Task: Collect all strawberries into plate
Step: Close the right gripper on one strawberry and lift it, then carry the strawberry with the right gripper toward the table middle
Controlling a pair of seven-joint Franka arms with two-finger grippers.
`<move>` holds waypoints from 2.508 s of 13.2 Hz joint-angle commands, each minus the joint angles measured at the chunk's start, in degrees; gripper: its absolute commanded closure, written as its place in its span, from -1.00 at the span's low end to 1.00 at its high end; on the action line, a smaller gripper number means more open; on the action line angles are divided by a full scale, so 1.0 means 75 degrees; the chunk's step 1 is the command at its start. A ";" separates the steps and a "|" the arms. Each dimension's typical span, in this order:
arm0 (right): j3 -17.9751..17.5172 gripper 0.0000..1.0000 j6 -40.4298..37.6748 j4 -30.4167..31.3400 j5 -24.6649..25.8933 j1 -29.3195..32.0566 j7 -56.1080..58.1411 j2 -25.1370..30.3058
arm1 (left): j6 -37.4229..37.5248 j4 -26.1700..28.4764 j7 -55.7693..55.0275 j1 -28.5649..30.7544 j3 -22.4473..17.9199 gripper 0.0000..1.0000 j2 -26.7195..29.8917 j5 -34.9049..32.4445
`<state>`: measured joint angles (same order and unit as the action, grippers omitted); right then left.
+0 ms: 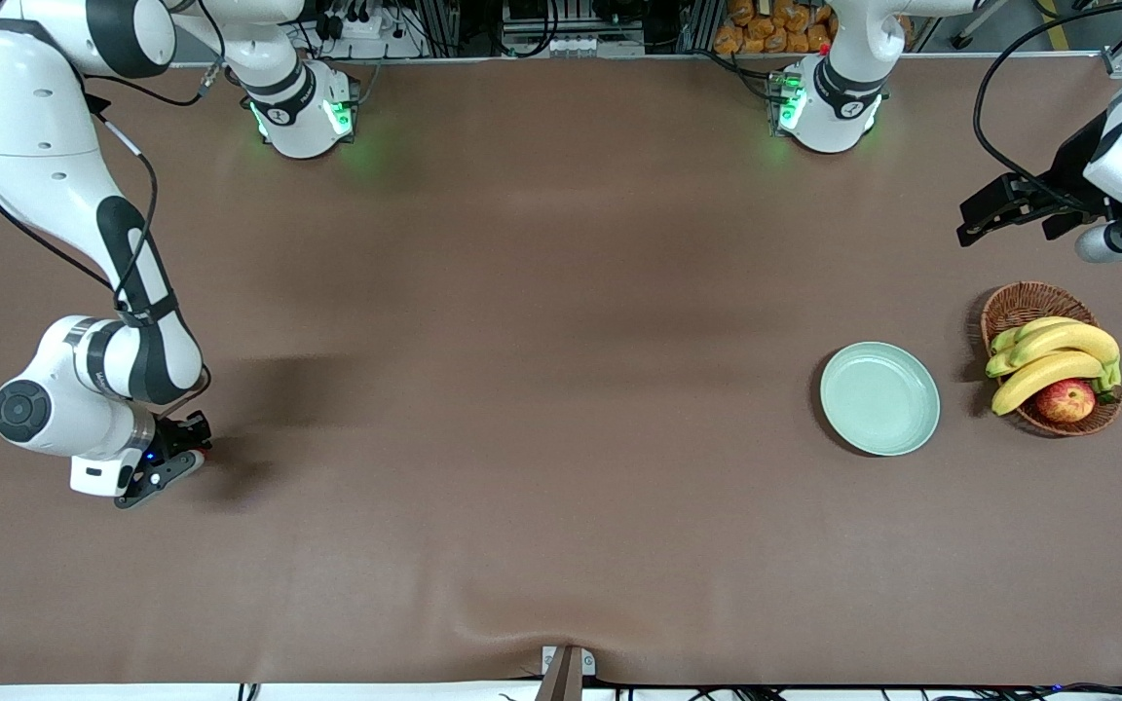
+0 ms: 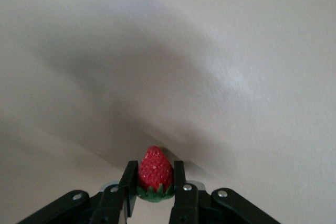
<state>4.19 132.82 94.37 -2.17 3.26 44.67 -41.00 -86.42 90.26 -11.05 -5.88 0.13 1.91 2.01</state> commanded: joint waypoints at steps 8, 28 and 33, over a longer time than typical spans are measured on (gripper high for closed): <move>-0.1742 1.00 -0.0542 -0.0477 -0.0133 -0.0995 -0.3185 0.0334 | -0.0091 0.0164 0.0688 0.0304 -0.0006 -1.00 0.0061 0.0014; -0.1707 1.00 0.1835 -0.1520 -0.1293 -0.5380 -0.9588 -0.0789 | -0.0372 0.0563 0.0676 0.0304 0.0006 -1.00 0.0061 0.0014; -0.1614 0.31 0.2341 -0.2117 -0.1223 -0.5814 -0.9952 -0.1575 | -0.0384 0.0680 0.0677 0.0304 0.0006 -1.00 0.0061 0.0014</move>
<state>-8.97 150.39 82.44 -10.65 -39.22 -28.99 -50.09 -88.49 94.60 -6.69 -3.71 0.09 1.87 2.00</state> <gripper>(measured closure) 0.687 0.000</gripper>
